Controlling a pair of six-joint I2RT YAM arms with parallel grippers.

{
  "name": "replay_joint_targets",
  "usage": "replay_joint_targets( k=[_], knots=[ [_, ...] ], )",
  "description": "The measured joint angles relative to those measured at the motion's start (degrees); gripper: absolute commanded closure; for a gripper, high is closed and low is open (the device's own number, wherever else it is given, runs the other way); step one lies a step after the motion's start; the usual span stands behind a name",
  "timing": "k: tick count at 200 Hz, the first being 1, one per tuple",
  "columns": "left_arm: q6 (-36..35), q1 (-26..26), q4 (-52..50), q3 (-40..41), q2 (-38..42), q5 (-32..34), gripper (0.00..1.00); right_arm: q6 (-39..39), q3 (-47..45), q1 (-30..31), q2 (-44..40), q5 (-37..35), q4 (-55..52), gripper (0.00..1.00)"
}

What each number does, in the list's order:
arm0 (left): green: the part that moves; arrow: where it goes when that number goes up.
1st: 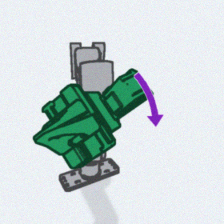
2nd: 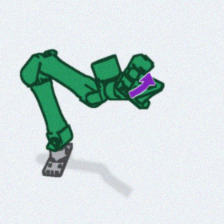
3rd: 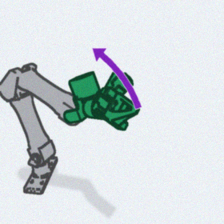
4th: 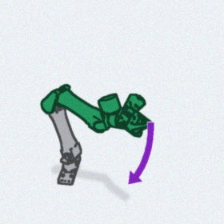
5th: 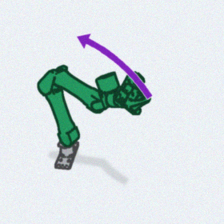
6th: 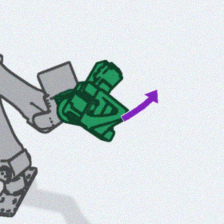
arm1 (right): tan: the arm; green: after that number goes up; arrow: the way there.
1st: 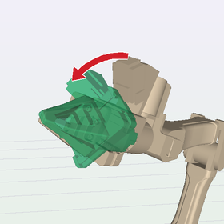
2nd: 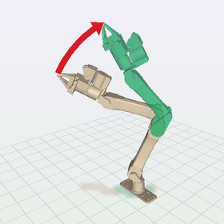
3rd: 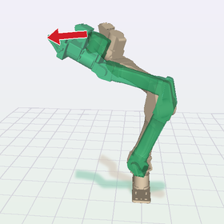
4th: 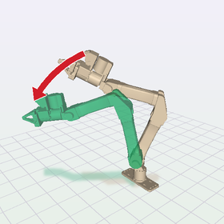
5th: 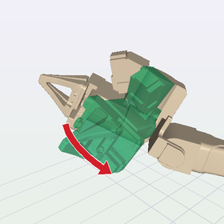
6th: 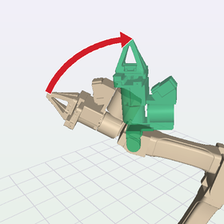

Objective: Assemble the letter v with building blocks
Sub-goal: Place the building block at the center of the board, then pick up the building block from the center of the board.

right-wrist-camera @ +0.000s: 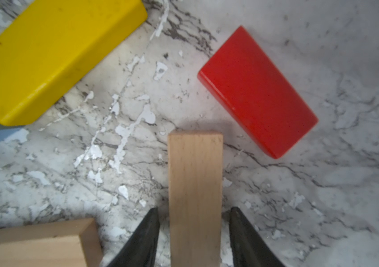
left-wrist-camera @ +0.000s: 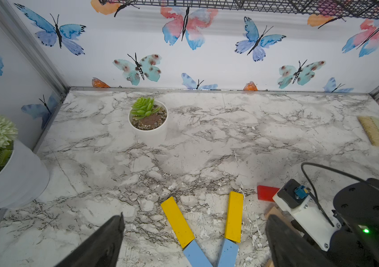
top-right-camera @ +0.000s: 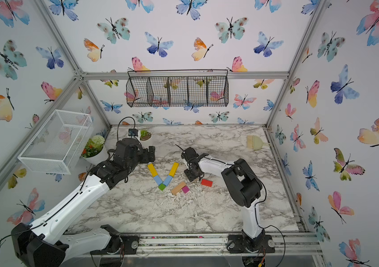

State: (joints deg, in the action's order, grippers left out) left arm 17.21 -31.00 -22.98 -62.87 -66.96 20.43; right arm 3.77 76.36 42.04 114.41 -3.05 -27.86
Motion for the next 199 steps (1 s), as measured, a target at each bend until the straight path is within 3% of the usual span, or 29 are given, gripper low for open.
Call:
replay_joint_targets(
  k=[76,199],
  knots=[
    [-0.02,0.20,0.00,0.00,-0.02,-0.07,0.04,-0.42,2.45,-0.74,-4.48,-3.69,-2.73,0.24],
    [-0.02,0.33,0.00,0.00,-0.02,-0.87,0.04,-1.90,6.73,-6.71,0.07,-8.24,-3.48,0.22]
  ],
)
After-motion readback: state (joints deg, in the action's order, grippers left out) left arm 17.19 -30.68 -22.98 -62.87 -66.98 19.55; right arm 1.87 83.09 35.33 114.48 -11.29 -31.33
